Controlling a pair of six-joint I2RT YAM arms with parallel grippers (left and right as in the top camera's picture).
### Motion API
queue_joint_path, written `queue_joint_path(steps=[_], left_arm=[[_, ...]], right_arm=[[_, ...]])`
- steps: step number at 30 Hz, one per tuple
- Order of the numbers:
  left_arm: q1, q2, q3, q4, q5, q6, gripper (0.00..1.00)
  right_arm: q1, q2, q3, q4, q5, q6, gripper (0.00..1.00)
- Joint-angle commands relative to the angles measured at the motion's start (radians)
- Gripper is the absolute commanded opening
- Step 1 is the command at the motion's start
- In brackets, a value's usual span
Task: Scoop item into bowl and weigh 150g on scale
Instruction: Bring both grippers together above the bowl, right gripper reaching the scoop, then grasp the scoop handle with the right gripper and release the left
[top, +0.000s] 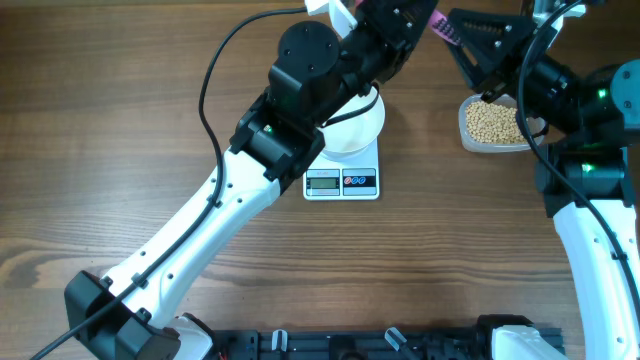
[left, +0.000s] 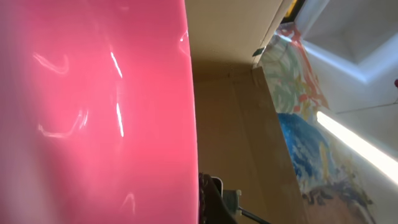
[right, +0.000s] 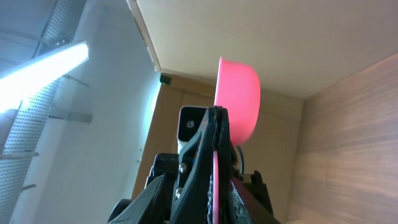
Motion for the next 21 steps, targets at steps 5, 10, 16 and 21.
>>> queue_joint_path(steps=[5, 10, 16, 21], left_arm=[[-0.007, 0.003, 0.01, 0.003, -0.026, -0.002, 0.04], [-0.01, 0.003, 0.01, 0.003, -0.026, -0.002, 0.04], [-0.016, 0.003, 0.01, 0.003, -0.024, -0.002, 0.04], [-0.016, 0.003, 0.01, 0.003, -0.023, -0.002, 0.04]], right_arm=[[0.019, 0.003, 0.017, 0.007, -0.028, 0.029, 0.29], [0.02, 0.003, 0.017, 0.005, -0.027, 0.029, 0.29], [0.02, 0.003, 0.017, 0.005, -0.026, 0.029, 0.25], [0.02, 0.003, 0.017, 0.003, -0.023, 0.027, 0.2]])
